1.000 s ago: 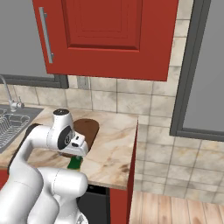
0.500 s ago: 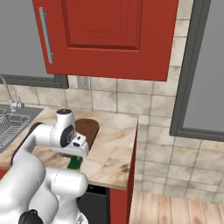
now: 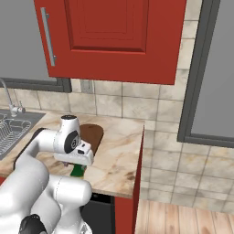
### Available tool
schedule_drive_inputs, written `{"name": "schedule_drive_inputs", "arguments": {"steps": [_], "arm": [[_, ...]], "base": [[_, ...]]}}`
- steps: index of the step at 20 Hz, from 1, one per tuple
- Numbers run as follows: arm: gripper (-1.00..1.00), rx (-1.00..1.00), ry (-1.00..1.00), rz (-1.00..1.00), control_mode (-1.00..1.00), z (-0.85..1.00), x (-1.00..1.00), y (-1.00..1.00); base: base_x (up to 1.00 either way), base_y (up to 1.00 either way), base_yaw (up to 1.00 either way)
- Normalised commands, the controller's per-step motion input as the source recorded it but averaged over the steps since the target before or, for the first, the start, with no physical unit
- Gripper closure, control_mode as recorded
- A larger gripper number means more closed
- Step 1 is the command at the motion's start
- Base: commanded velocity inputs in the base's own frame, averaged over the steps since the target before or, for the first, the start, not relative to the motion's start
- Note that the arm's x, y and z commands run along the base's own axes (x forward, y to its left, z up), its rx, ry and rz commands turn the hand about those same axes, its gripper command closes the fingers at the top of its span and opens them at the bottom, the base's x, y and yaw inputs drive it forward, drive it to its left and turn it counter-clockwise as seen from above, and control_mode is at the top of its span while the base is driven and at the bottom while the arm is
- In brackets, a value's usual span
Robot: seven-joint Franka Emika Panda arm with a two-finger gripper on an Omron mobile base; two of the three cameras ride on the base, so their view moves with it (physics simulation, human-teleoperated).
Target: Pick up the sponge from the counter and clean the cutting board by briefly scrubbing or pressing down on the cutting board. Once finished, release the sponge.
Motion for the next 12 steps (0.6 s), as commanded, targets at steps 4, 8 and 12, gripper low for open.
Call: {"name": "schedule_drive_inputs", "arguments": {"steps": [4, 8, 12], "arm": [[-1.0, 0.0, -0.09, 0.0, -1.0, -0.2, -0.21, -0.23], [-1.0, 0.0, -0.09, 0.0, -1.0, -0.22, -0.01, -0.08], [-1.0, 0.0, -0.06, 0.0, -1.0, -0.26, 0.0, 0.0]], "base": [[0.0, 0.0, 0.0], [0.0, 0.0, 0.0], [0.0, 0.0, 0.0]]}}
